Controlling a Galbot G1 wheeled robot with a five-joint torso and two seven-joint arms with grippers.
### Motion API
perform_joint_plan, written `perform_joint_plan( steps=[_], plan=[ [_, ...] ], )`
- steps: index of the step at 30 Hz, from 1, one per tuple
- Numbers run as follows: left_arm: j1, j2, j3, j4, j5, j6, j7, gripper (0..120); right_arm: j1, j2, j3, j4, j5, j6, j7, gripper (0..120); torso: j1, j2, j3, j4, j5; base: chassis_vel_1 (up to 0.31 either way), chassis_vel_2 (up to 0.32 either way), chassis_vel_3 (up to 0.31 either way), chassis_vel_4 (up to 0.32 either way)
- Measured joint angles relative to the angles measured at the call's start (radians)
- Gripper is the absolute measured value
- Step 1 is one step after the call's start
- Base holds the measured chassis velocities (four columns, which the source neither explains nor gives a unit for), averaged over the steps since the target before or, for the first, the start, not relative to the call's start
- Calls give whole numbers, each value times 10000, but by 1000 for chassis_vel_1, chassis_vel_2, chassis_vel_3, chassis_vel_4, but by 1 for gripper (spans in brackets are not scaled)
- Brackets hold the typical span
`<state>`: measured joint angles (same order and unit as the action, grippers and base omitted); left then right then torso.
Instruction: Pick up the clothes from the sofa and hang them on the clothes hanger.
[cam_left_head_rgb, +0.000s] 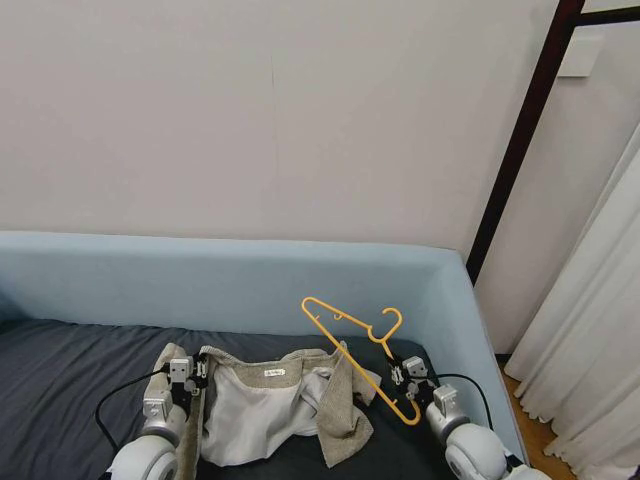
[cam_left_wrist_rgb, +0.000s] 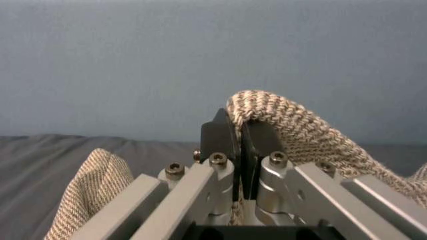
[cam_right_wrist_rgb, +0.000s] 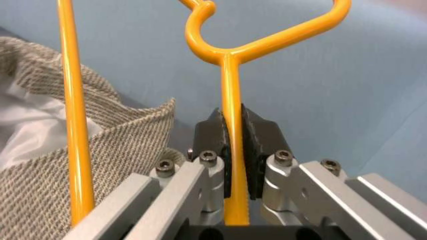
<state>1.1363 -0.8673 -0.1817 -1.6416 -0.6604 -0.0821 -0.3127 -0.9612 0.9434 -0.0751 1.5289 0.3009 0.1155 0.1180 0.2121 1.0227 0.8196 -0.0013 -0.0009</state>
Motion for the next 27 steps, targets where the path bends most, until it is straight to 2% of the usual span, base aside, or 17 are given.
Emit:
perform_joint_plan(
  steps=[9,16,27],
  plan=[
    [59,248,79,-478,-234,204,-117,0,-766,-162,195,752,-2543,958,287,5,-1,1,0,2,0,0,0,0,0],
    [121,715,205,-1367,-657,584,-272,0,-1513,-280,7,1259,-4236,1330,487,5,-2,1,0,-1,-1,0,0,0,0],
    [407,1618,237,-2400,-761,933,-402,0,-1609,86,-821,1238,-4874,1333,623,5,-1,1,0,2,0,0,0,0,0]
  ],
)
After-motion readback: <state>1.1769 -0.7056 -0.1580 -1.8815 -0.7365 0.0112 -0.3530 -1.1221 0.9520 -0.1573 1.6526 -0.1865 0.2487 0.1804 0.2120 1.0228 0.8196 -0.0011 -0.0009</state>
